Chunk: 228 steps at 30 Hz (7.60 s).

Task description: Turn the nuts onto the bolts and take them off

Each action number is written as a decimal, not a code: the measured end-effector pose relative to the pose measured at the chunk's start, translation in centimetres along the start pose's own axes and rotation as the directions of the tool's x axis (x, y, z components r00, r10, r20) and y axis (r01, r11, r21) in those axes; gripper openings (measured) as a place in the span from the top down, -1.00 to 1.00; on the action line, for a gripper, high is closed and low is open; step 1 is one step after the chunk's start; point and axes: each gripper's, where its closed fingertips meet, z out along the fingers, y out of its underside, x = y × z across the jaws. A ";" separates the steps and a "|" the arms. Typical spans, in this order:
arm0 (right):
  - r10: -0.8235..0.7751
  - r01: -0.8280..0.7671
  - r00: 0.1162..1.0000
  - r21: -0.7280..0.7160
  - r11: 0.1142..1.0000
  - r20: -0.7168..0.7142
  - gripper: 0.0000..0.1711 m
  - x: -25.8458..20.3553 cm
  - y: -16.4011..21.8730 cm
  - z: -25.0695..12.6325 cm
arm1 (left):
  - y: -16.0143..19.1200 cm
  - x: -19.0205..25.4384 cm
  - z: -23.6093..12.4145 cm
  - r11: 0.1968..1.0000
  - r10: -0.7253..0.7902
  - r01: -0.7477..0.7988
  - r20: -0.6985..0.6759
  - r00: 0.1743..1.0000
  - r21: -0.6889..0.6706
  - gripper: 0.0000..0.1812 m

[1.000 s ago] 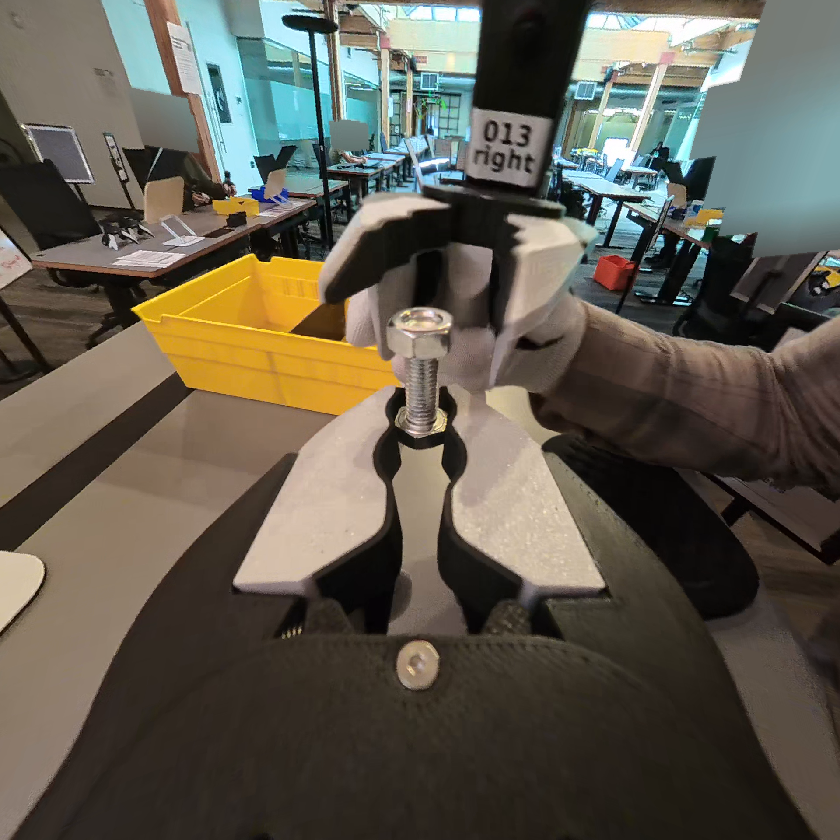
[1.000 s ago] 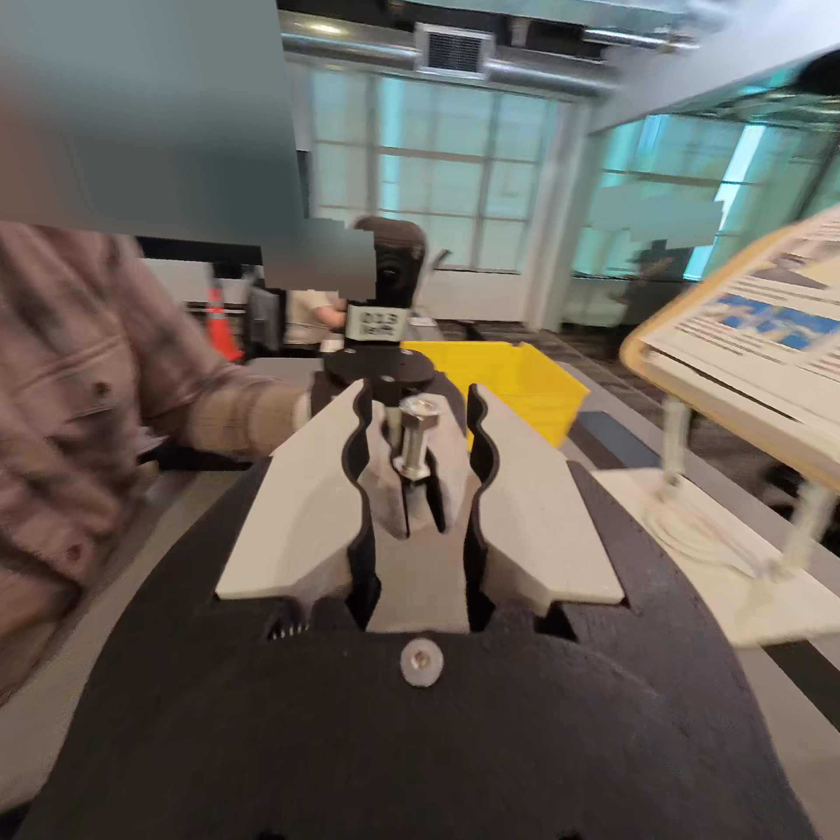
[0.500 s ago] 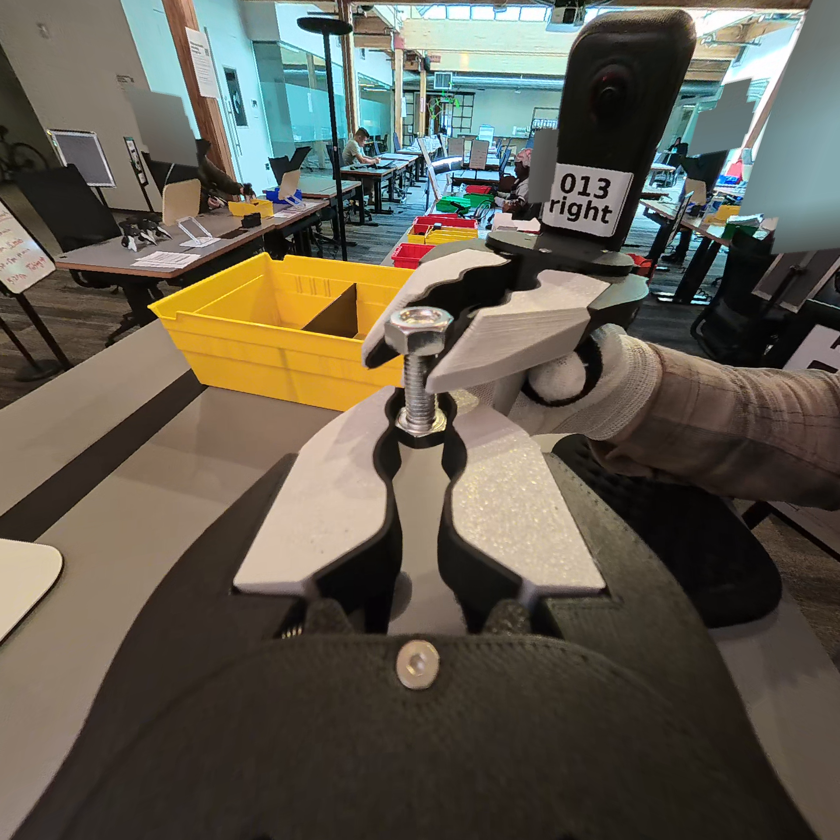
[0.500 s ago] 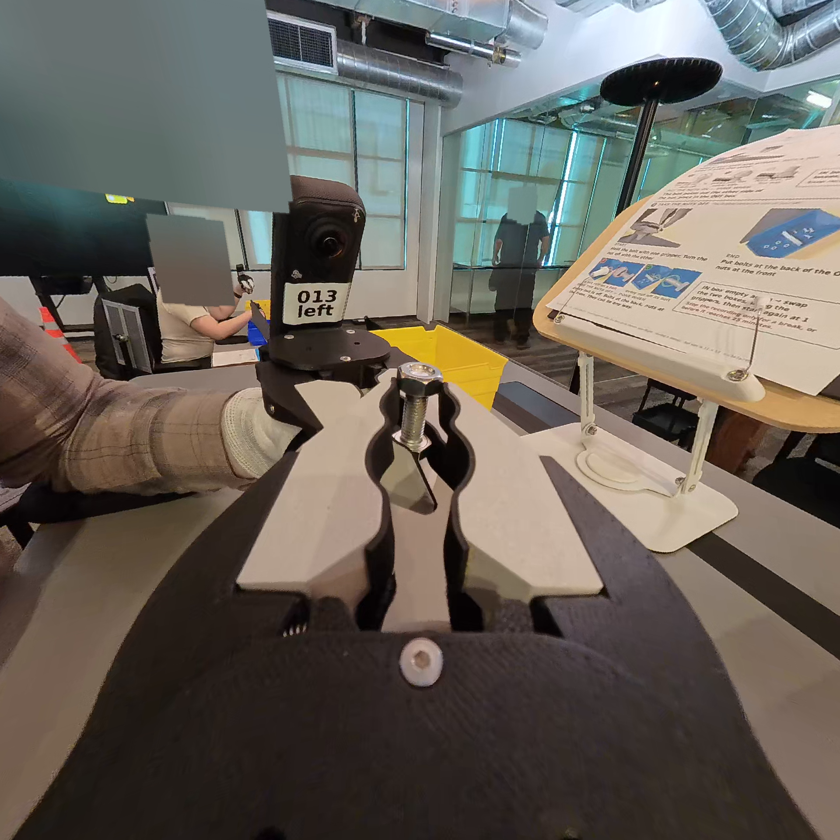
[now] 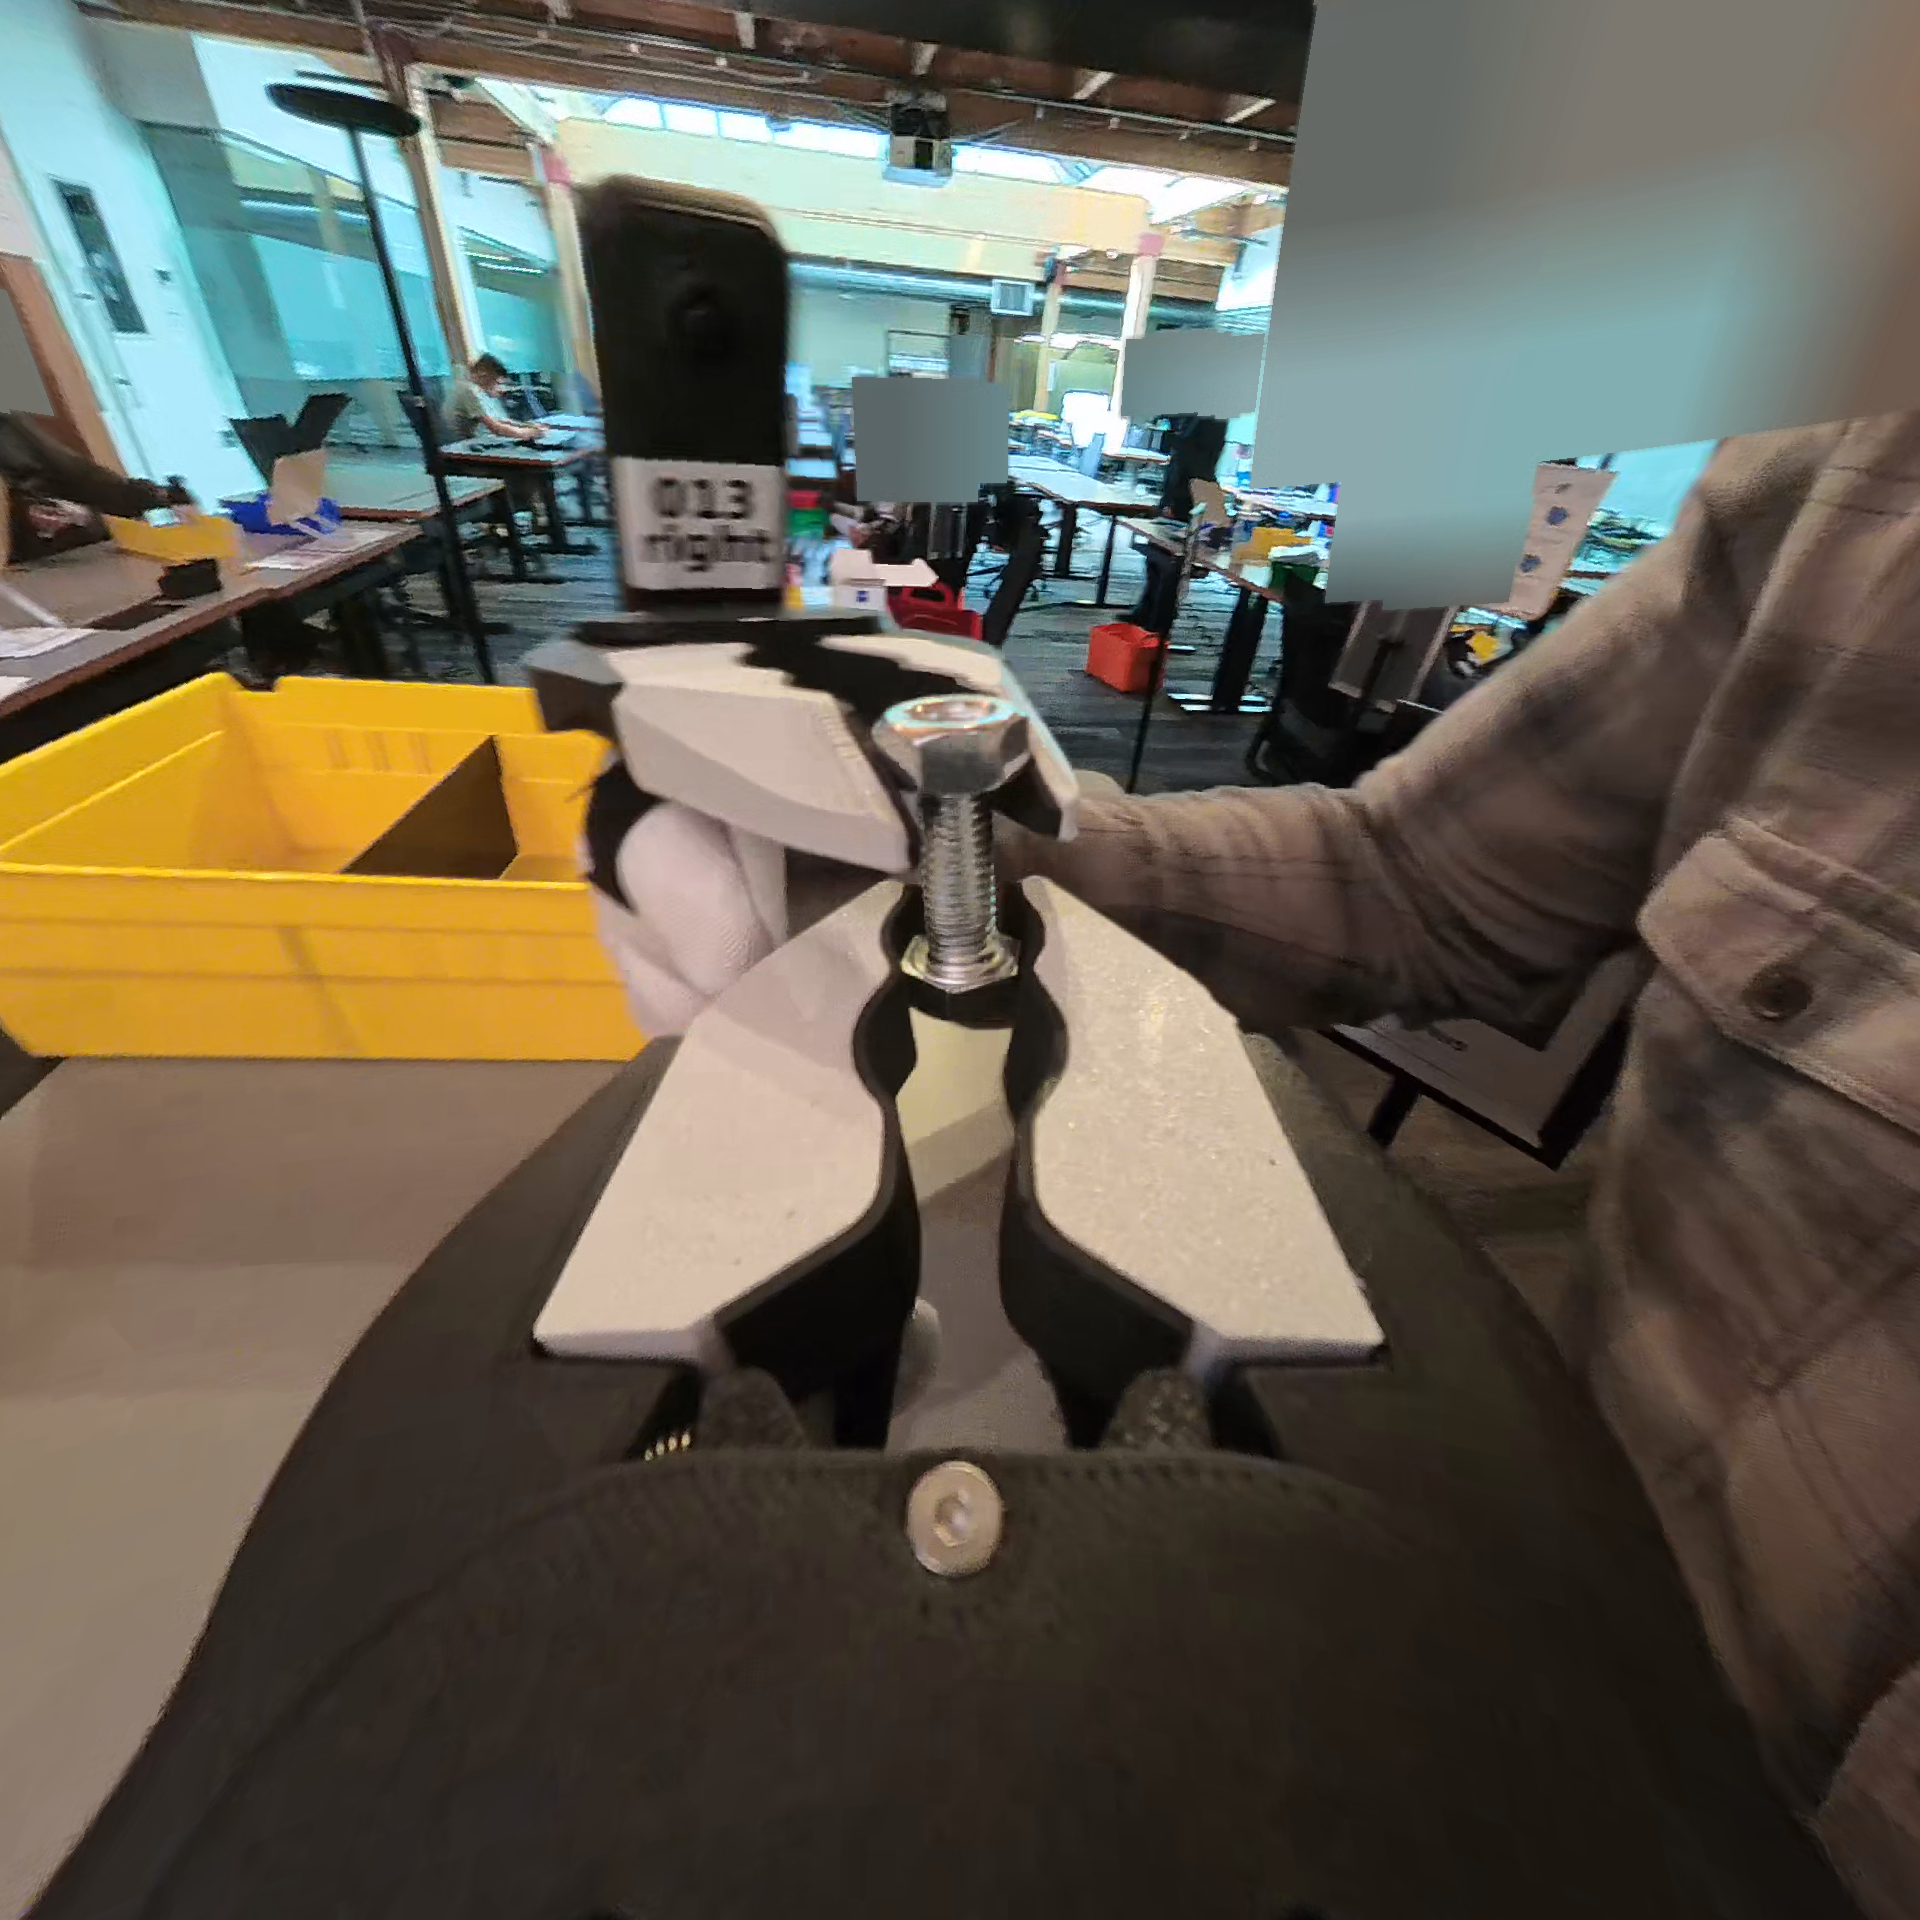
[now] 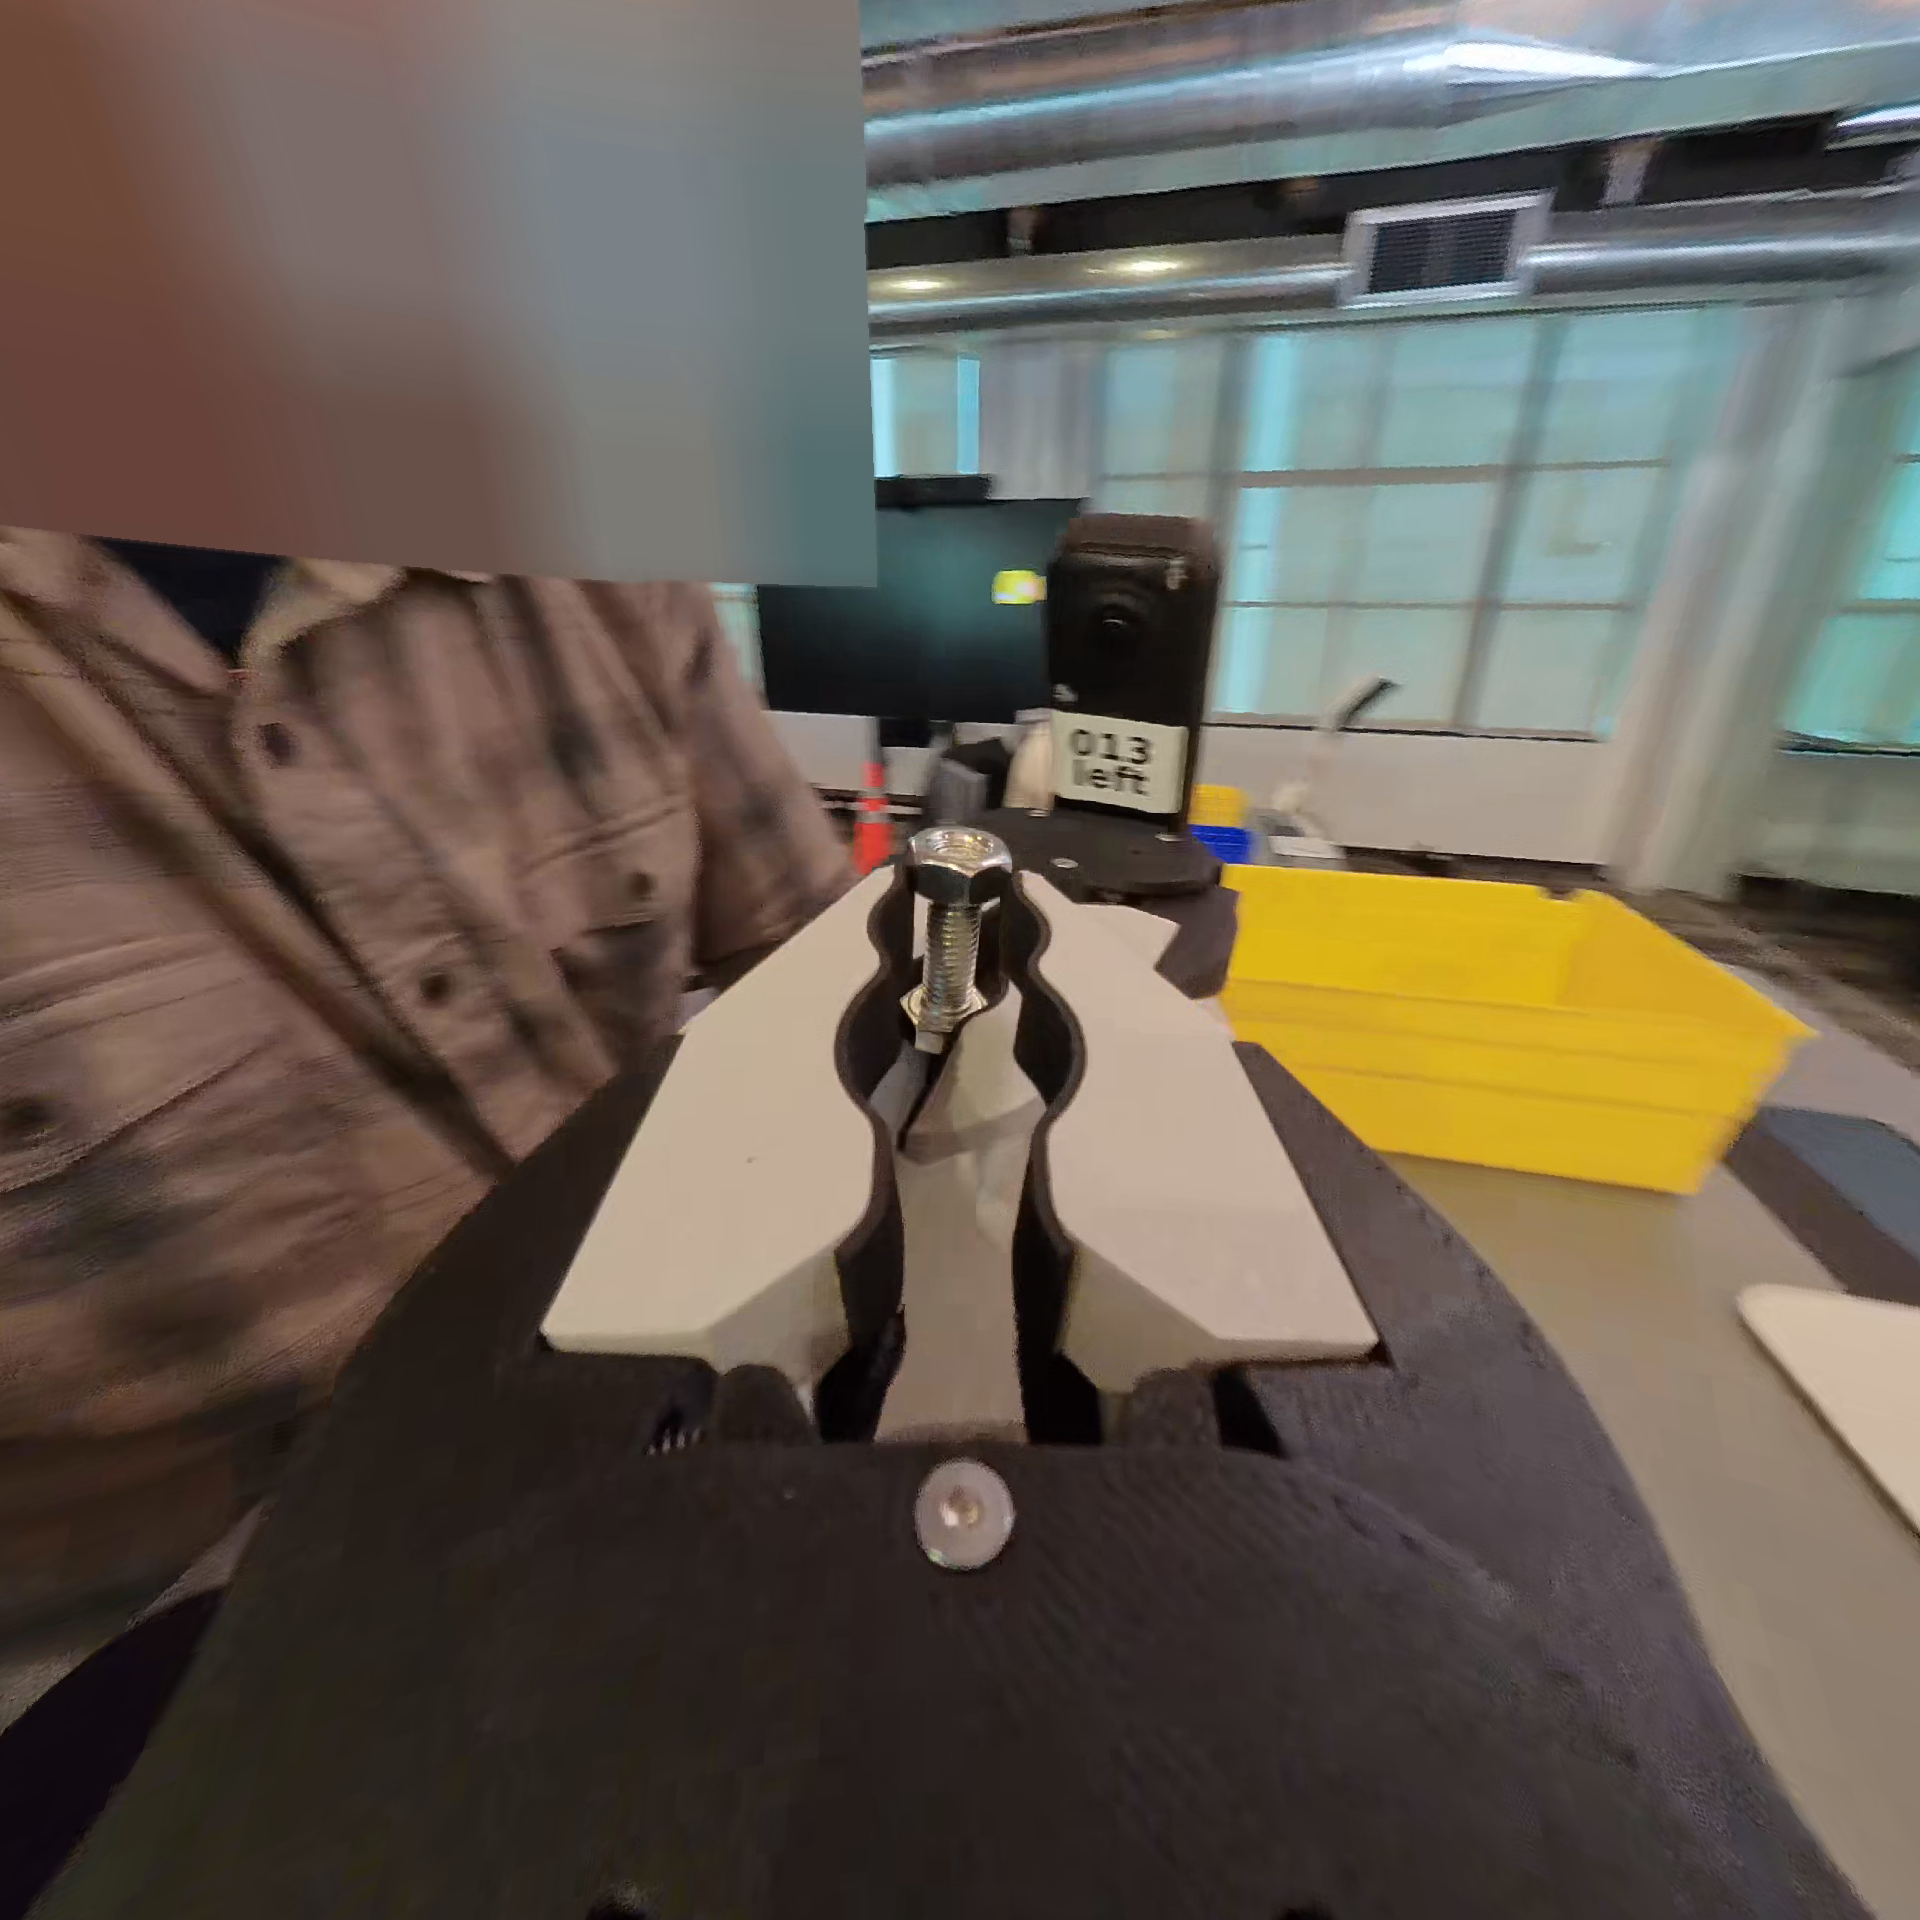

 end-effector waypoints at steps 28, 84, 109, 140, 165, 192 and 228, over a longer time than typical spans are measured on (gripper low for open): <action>-0.070 0.059 0.984 -0.067 0.996 -0.164 0.42 1.0 -1.1 0.2 | 0.9 -1.5 0.1 1.000 0.013 -0.013 0.072 0.997 -0.007 0.84; 0.097 -0.079 0.824 -0.057 0.995 0.558 0.81 -4.7 0.2 0.5 | 0.9 4.8 1.7 1.000 -0.001 0.001 -0.231 0.973 0.001 0.84; -0.151 -0.020 0.481 -0.183 0.983 -0.864 0.81 6.1 3.8 -3.2 | 3.8 -6.2 0.0 0.997 0.023 0.006 0.367 0.930 -0.080 0.84; 0.129 -0.030 0.868 -0.208 0.978 0.480 0.81 -5.5 2.1 -0.1 | 2.1 4.3 1.9 0.999 -0.038 0.034 -0.231 0.972 -0.023 0.84; -0.088 0.010 0.814 -0.138 0.990 -0.574 0.22 4.3 1.3 -2.9 | 2.6 -5.7 -0.2 1.000 -0.025 0.024 0.287 0.958 0.005 0.84; -0.262 0.053 0.271 -0.258 0.965 -0.926 0.81 6.5 2.9 -3.4 | 3.6 -7.5 -0.4 0.998 0.046 -0.025 0.447 0.893 -0.054 0.84; 0.106 -0.114 0.796 -0.024 0.993 0.596 0.81 -5.6 0.7 -0.3 | 1.7 5.2 2.0 1.000 -0.008 0.005 -0.239 0.971 -0.016 0.84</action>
